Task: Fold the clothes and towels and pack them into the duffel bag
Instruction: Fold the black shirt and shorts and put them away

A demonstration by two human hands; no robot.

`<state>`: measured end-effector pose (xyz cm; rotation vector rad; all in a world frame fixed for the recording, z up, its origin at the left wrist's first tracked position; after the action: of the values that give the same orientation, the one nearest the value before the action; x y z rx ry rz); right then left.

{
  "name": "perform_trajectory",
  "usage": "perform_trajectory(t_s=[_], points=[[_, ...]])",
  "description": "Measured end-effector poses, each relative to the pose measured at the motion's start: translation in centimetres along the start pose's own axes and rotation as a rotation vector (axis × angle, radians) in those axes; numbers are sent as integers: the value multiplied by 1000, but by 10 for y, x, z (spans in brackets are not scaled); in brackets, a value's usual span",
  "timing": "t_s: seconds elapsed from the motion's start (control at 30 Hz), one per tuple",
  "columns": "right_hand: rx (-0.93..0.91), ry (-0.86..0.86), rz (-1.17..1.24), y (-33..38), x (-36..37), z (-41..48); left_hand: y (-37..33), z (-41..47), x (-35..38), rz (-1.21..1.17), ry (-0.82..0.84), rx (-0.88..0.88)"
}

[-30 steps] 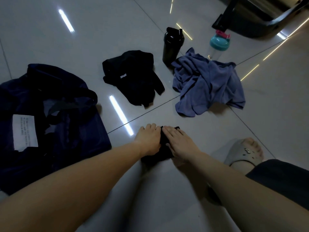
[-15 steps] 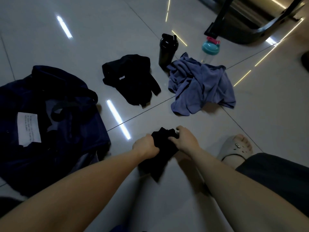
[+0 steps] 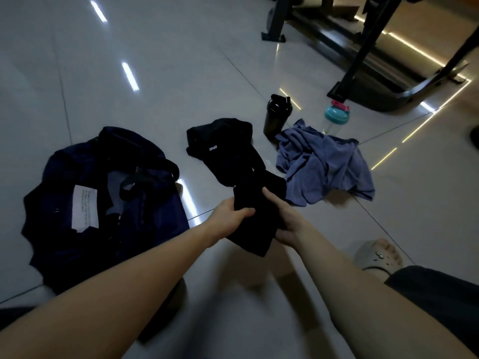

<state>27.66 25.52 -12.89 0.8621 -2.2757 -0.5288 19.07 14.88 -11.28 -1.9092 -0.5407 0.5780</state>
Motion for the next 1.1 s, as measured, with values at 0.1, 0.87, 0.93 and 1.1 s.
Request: perform_trajectory(t_s=[0.1,0.87,0.93,1.1], points=[[-45,-15,-1,20,19,-4,-2,-8,-5,-19,1,-10],[-411,-69,-357,78,204,-26,-57,-74,-164,-382,-446,60],[-346,-37,-411,67,225,-3,-45,-84,-191,-319,-541,45],[-290,-69,-577,52,265,58,-3,-103,-288,-102,-724,-77]])
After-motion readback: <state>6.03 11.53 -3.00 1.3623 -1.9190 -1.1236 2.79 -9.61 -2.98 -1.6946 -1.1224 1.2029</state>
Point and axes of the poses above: each hand's wrist, its own z-axis towards the middle knuckle, its own x-axis out of the palm, y = z × x, the point moved 8 cm from there along z, towards the middle knuckle, and after that the axes turned 5 degrees about x, right-handed, at the moved point
